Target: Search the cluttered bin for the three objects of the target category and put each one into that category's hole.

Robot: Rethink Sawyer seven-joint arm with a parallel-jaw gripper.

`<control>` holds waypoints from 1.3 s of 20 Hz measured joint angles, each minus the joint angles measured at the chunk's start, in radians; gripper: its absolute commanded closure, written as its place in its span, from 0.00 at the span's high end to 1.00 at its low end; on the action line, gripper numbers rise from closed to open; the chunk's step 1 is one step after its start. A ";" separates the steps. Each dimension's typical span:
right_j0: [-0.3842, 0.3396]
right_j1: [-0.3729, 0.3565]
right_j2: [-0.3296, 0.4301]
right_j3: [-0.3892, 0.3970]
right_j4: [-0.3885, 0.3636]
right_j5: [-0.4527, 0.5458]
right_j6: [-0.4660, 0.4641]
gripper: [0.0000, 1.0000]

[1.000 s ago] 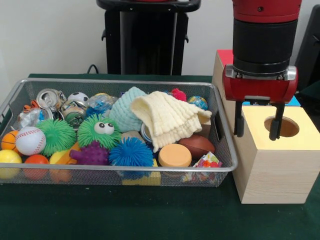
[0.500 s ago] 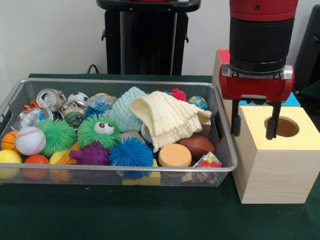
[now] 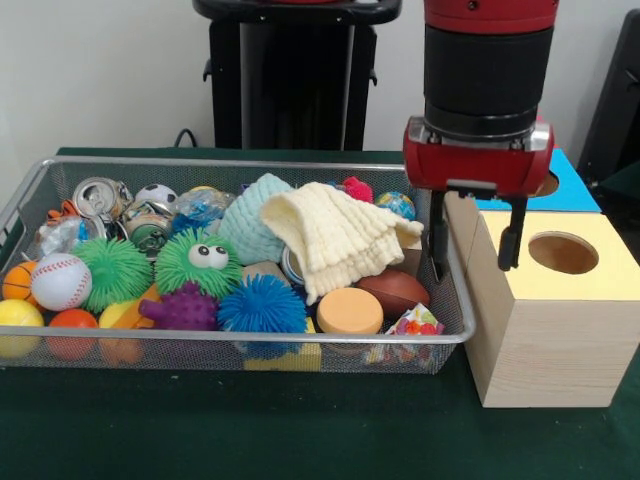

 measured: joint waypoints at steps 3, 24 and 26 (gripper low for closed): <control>0.000 -0.029 0.000 -0.001 0.000 0.056 0.000 1.00; 0.076 -0.065 -0.089 -0.015 0.000 0.323 0.000 1.00; 0.079 -0.060 -0.096 -0.015 0.001 0.323 0.000 1.00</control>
